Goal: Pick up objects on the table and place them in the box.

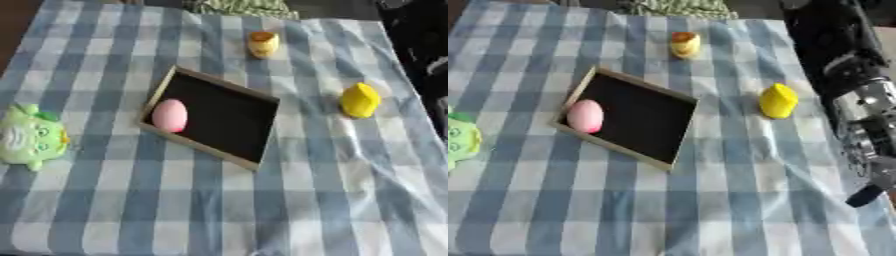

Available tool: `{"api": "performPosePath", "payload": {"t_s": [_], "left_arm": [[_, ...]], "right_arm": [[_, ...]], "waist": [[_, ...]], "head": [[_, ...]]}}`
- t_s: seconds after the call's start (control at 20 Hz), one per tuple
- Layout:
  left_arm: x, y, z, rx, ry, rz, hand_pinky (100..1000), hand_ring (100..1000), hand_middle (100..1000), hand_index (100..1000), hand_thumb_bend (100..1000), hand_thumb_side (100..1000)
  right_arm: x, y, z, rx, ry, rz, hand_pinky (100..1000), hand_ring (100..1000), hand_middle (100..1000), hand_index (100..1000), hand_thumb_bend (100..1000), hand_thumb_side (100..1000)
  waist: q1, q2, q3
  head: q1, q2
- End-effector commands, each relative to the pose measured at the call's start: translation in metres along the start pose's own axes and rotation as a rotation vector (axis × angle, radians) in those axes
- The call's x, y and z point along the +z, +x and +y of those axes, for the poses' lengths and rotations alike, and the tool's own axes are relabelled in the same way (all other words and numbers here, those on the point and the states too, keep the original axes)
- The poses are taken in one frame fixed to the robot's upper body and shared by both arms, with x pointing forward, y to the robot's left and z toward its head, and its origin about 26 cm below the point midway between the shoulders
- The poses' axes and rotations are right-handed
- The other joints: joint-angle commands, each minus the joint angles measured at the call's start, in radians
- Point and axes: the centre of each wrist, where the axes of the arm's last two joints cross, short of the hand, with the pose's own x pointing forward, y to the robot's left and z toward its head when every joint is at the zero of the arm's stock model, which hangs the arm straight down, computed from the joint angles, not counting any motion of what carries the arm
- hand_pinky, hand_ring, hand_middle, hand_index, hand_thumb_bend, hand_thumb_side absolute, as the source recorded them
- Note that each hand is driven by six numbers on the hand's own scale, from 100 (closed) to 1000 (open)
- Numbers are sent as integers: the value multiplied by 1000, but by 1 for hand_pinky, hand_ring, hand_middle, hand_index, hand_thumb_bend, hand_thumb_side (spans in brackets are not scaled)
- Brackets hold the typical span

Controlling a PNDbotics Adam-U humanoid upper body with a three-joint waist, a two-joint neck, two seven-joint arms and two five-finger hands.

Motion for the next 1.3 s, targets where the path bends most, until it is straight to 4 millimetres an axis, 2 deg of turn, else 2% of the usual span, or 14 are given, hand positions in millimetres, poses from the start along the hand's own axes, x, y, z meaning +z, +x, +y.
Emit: {"api": "performPosePath", "payload": {"t_s": [0.05, 0.3, 0.55, 0.85, 0.95, 1.15, 1.2, 1.3], "left_arm": [[-5, 7, 1, -6, -23, -31, 930, 713, 669, 806, 143, 504], [-5, 7, 0, -3, -30, -27, 931, 714, 670, 806, 139, 508], [-5, 7, 1, -7, -33, -16, 931, 714, 670, 806, 130, 515], [-5, 7, 0, -11, -36, -11, 932, 715, 671, 806, 129, 518], [-5, 7, 1, -14, -37, -11, 932, 715, 671, 806, 128, 519], [-5, 8, 1, -14, -39, -10, 933, 716, 672, 806, 128, 520], [-5, 8, 1, -13, -40, -10, 933, 716, 672, 806, 127, 520], [-5, 8, 1, -12, -42, -10, 933, 716, 673, 807, 126, 520]], "right_arm": [[-6, 16, -13, 80, 23, -49, 879, 991, 881, 883, 100, 558], [-9, 20, -4, 122, 82, -64, 880, 989, 886, 887, 100, 557], [-6, 15, -3, 147, 146, -45, 880, 983, 875, 886, 100, 566], [0, 8, -13, 181, 275, -58, 885, 977, 878, 885, 100, 488], [5, 5, -18, 214, 332, -68, 888, 978, 885, 887, 100, 393], [13, 2, -26, 308, 481, -98, 898, 980, 873, 866, 279, 134], [14, 1, -26, 327, 517, -102, 899, 978, 875, 865, 324, 100], [14, 2, -26, 355, 570, -110, 900, 975, 877, 863, 374, 100]], "waist": [[-9, -16, 2], [-10, -16, 2], [-12, -16, 0], [-14, -16, -7], [-15, -17, -10], [-17, -19, -14], [-17, -19, -15], [-16, -19, -16]], "head": [[-7, -7], [-9, -4], [-5, -3], [0, 0], [3, 1], [7, 1], [7, 0], [7, 1]]}}
